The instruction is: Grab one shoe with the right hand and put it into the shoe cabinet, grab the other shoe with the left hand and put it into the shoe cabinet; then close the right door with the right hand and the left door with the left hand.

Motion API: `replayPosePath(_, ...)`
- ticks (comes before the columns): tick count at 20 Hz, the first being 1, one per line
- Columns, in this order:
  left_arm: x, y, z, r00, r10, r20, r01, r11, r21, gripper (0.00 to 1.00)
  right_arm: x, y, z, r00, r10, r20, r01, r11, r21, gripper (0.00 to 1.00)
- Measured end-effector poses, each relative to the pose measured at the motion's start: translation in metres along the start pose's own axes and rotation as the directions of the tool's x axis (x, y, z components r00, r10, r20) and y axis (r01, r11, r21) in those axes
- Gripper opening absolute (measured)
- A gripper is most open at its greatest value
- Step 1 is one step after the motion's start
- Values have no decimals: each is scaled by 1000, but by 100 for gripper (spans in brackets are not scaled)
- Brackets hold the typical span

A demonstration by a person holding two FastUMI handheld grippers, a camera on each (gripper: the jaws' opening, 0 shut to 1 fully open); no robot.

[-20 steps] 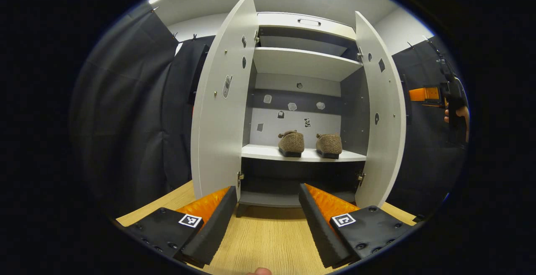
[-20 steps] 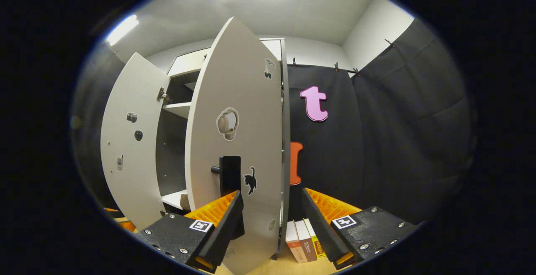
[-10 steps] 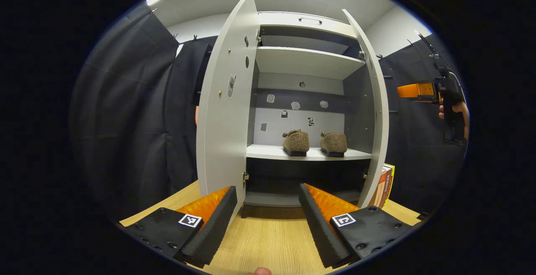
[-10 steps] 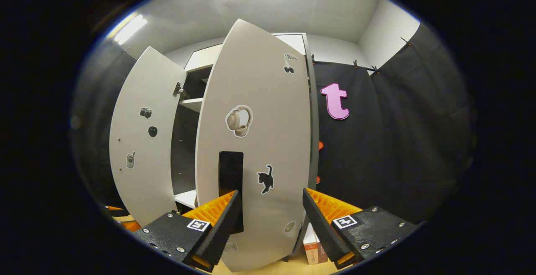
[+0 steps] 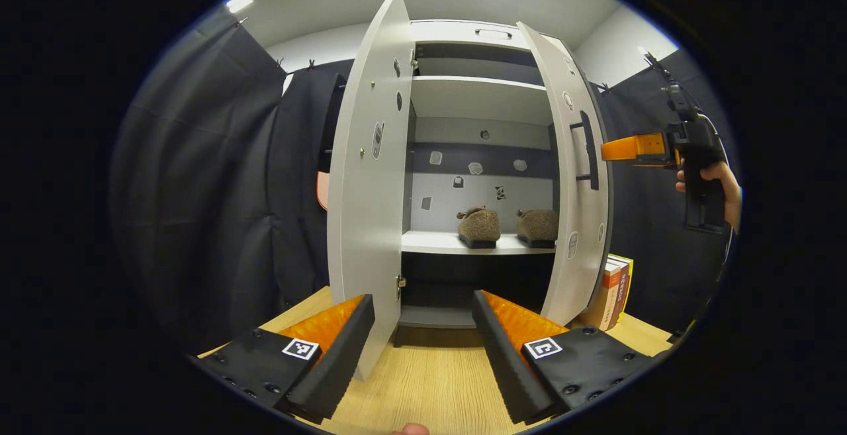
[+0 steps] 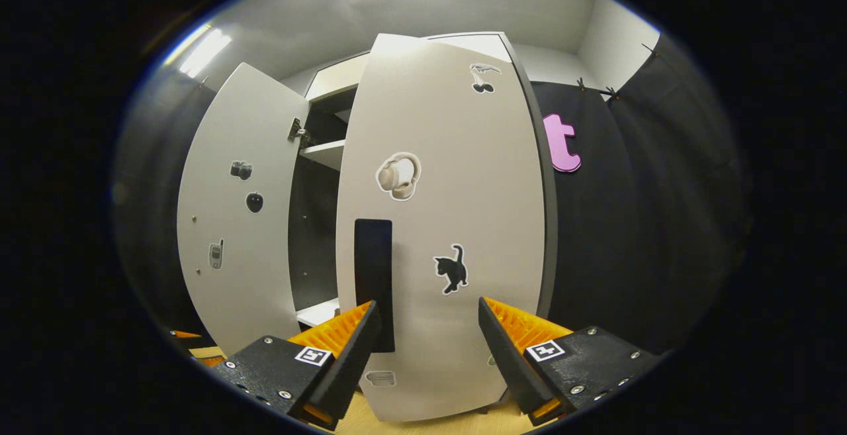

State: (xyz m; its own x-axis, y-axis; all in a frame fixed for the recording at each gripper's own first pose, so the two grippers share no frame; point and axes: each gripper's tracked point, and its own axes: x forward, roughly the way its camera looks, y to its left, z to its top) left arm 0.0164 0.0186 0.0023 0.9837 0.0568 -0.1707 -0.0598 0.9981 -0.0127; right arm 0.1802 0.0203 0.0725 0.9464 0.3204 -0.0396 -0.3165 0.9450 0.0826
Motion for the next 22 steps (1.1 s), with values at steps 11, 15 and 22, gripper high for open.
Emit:
replayPosePath(11,2,-3,10,1000,-21,16,21,1000,5,96,33,13,-12,999,-18,-30,19,999,29,91)
replayPosePath(15,0,-4,8,1000,-19,7,19,1000,-5,94,40,15,-14,999,-24,-46,26,999,42,91)
replayPosePath(22,3,-1,9,1000,-13,6,13,1000,-5,97,38,13,-15,998,-43,-46,44,999,32,91)
